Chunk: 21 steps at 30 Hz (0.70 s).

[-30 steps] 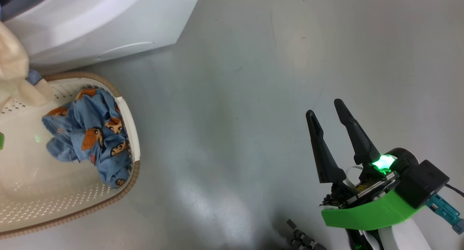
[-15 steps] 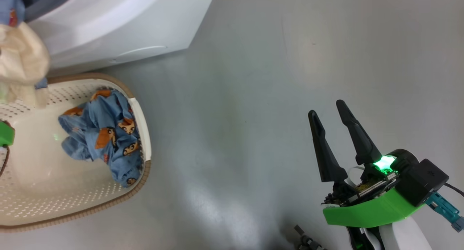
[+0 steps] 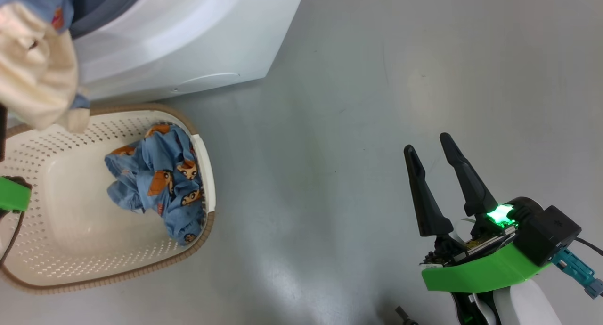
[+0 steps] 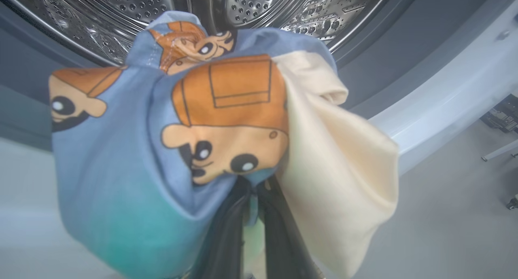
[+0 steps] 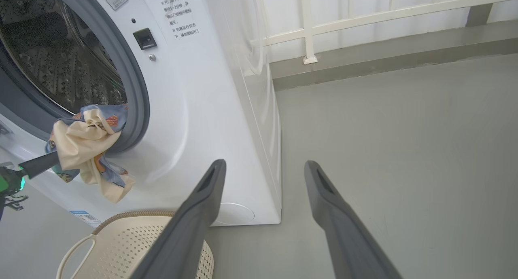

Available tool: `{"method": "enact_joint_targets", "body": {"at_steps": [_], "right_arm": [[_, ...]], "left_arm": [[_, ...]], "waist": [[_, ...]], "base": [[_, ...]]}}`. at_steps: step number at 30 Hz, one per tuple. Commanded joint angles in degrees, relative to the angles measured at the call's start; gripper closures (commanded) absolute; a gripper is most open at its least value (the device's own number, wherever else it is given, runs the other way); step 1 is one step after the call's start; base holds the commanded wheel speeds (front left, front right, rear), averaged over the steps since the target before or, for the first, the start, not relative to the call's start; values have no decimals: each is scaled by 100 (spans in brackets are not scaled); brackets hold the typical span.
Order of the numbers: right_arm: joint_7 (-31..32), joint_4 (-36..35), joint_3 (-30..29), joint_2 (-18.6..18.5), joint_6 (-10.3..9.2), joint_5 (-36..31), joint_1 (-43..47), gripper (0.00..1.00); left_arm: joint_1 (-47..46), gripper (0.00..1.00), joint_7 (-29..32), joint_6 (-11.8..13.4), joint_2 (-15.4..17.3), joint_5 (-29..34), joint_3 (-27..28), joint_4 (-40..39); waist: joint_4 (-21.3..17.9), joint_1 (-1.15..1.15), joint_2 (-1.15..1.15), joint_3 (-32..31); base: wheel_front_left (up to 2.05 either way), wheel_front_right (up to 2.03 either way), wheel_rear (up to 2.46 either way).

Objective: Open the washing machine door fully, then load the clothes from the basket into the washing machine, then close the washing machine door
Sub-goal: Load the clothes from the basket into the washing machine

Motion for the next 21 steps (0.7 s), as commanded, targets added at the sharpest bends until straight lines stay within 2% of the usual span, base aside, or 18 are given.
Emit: {"method": "enact_joint_targets", "body": {"at_steps": [1,5,8,12,21], "right_arm": [[-27,-106,116,-25,9,59,-14,0],[-27,-87,152,-25,9,62,-24,0],[-27,-116,201,-25,9,78,-12,0],[-27,-200,251,-25,9,136,41,0],[-27,-394,354,-25,9,258,247,0]], "left_arm": [[55,100,-35,-14,334,6,285,-246],[-114,100,16,9,508,83,296,-488],[-441,100,286,153,579,172,271,-506],[-1042,100,760,328,627,267,212,-342],[-2257,100,1482,550,721,385,218,124]], "waist": [[19,0,0,-24],[-16,0,0,-24],[-122,0,0,8],[-306,0,0,131],[-741,0,0,360]], "base": [[0,0,0],[0,0,0],[0,0,0],[0,0,0],[0,0,0]]}}
